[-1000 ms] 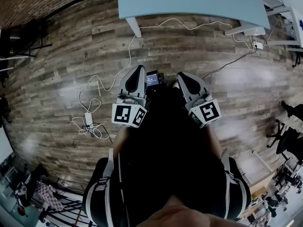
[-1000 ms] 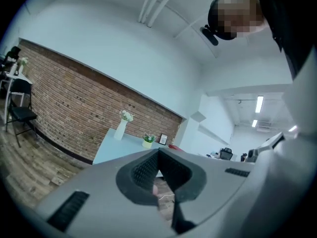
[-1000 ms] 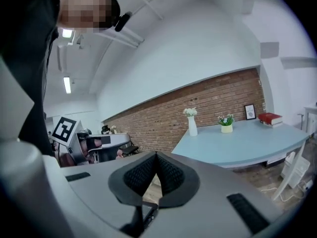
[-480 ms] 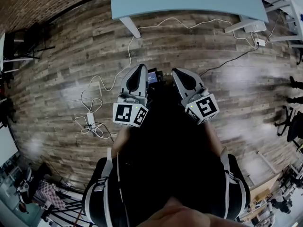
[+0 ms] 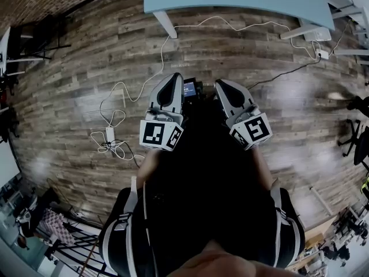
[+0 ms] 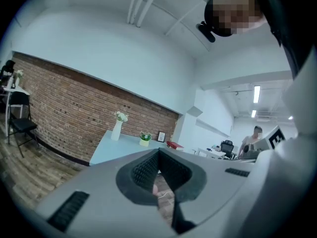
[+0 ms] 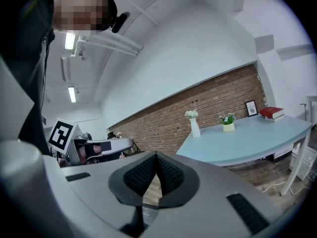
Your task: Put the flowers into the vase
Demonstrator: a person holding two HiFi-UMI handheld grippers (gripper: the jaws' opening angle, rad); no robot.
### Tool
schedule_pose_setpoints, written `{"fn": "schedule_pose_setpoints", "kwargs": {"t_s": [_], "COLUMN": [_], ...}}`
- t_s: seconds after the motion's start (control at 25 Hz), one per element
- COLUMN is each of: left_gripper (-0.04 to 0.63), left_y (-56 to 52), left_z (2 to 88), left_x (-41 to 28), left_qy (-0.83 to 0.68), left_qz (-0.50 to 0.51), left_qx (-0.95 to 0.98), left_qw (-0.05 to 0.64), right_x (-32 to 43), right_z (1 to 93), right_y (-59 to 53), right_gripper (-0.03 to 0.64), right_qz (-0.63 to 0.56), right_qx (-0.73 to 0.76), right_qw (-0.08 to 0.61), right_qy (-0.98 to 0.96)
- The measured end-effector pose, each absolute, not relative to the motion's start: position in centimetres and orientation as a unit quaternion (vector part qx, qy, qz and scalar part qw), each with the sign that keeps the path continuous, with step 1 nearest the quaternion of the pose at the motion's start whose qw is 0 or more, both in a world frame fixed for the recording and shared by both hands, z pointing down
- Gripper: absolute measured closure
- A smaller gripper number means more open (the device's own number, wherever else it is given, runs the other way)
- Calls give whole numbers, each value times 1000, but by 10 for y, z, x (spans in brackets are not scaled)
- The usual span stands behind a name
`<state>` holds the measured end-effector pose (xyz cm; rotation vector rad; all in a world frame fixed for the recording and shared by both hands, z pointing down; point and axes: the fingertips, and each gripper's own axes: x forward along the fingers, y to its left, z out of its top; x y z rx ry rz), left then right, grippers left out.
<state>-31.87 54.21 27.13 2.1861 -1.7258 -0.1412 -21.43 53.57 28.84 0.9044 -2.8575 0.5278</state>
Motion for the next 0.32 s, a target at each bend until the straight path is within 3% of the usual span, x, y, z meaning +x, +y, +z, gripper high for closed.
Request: {"fn": "schedule_pose_setpoints", "kwargs": {"t_s": [0.32], "left_gripper": [578], "left_y": [546], "left_z": [276], "left_x": [-328], "left_qy": [-607], "left_qz": [-44], "left_qx": [775], "left_qw": [167], "right_x": [-222], "right_z": [299], "right_y": [541], "right_gripper": [600], "right_qz": [180], "right_qx": [302], "right_qw": [53], "right_qy": [-935]}}
